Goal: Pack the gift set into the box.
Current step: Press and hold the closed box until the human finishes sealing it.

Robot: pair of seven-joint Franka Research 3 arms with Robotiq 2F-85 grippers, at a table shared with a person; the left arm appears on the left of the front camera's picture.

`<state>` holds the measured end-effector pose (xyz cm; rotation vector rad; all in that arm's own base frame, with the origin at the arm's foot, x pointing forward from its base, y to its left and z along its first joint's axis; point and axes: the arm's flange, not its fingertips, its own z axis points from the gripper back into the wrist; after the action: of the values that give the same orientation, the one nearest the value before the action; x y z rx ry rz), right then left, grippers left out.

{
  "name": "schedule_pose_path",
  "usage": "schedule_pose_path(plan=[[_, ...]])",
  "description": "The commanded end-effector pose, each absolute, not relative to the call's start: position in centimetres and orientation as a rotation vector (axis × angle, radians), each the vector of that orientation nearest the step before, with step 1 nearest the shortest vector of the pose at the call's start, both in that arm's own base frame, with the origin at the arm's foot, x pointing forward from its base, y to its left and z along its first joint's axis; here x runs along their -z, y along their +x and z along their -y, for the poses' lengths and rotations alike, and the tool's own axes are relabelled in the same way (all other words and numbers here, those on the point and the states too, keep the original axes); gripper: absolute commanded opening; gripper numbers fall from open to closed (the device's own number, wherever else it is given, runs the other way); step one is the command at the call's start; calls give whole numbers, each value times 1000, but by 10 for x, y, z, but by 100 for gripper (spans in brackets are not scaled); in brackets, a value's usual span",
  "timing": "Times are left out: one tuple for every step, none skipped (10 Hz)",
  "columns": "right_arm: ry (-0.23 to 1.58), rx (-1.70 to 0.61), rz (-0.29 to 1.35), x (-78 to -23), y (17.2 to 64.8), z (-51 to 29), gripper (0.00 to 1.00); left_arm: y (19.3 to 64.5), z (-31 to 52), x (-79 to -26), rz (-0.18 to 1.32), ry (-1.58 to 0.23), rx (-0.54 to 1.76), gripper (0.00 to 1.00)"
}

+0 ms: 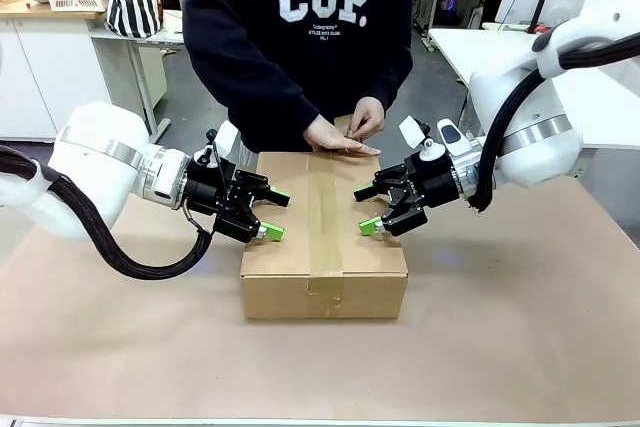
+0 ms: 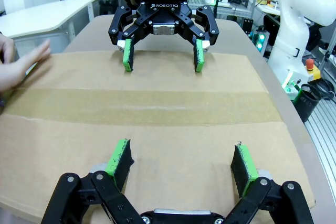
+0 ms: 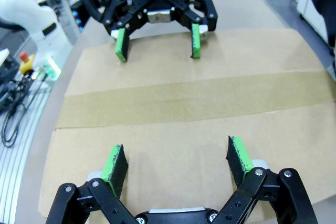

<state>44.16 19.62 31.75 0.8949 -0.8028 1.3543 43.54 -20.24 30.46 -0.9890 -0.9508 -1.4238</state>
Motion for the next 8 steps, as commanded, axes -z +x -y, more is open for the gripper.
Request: schedule_pose_path(plan=[[892, -1348, 800, -316, 441, -196, 100, 434, 200, -303, 941, -990, 1434, 100], [892, -1348, 800, -316, 441, -196, 100, 434, 200, -303, 941, -990, 1434, 100], [892, -1348, 800, -316, 441, -196, 100, 434, 200, -303, 941, -990, 1434, 100], [892, -1348, 800, -316, 441, -196, 100, 434, 200, -303, 941, -990, 1434, 100], [892, -1348, 800, -316, 441, -196, 100, 434, 200, -303, 941, -990, 1434, 100], [892, -1348, 800, -316, 441, -196, 100, 434, 200, -303, 941, -990, 1434, 100], [892, -1348, 800, -316, 441, -196, 100, 434, 200, -303, 941, -990, 1434, 100], [892, -1348, 800, -316, 441, -196, 100, 434, 200, -303, 941, -990, 1434, 100]])
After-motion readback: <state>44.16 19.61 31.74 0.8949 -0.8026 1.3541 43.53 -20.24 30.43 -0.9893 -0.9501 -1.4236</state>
